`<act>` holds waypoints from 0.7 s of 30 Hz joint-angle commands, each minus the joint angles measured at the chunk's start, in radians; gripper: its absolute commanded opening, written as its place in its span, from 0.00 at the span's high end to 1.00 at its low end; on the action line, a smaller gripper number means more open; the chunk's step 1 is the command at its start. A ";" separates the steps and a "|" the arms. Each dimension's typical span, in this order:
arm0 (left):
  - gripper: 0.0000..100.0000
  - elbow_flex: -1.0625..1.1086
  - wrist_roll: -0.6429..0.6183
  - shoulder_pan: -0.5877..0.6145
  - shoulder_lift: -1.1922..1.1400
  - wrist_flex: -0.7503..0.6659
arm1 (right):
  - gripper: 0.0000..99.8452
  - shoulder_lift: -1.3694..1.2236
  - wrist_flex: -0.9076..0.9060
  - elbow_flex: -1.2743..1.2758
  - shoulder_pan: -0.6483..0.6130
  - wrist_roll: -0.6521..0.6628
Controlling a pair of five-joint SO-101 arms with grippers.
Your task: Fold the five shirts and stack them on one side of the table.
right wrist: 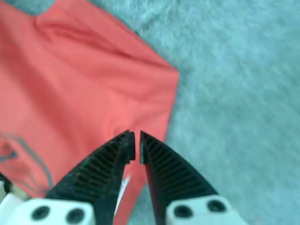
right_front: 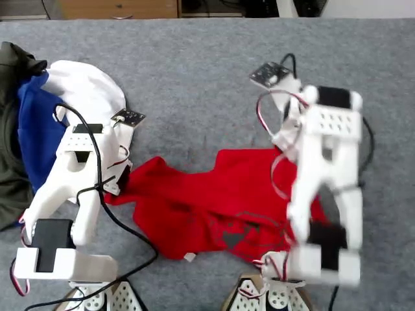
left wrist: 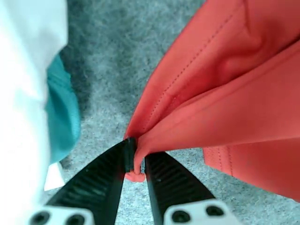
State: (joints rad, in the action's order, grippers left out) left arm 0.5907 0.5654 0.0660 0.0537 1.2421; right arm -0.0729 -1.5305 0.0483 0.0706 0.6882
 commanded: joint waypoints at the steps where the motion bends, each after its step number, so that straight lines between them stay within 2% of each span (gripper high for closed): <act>1: 0.98 -0.035 -0.006 0.014 0.002 0.012 | 0.95 -0.202 0.015 -0.156 -0.041 -0.015; 8: 0.98 -0.035 -0.008 0.014 0.002 0.006 | 0.95 -0.429 -0.025 -0.320 -0.079 -0.008; 10: 0.98 -0.037 -0.009 0.006 0.002 0.003 | 0.91 -0.458 -0.026 -0.341 -0.079 -0.008; 14: 0.98 -0.035 -0.009 0.005 0.002 -0.055 | 0.81 -0.475 -0.026 -0.348 -0.076 0.012; 21: 0.98 -0.037 -0.040 0.003 0.002 -0.072 | 0.81 -0.461 -0.028 -0.380 -0.071 0.034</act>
State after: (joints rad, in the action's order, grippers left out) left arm 0.5907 0.5501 0.0660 0.0537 1.1868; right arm -0.5562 -1.5505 -0.2631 0.0061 0.7112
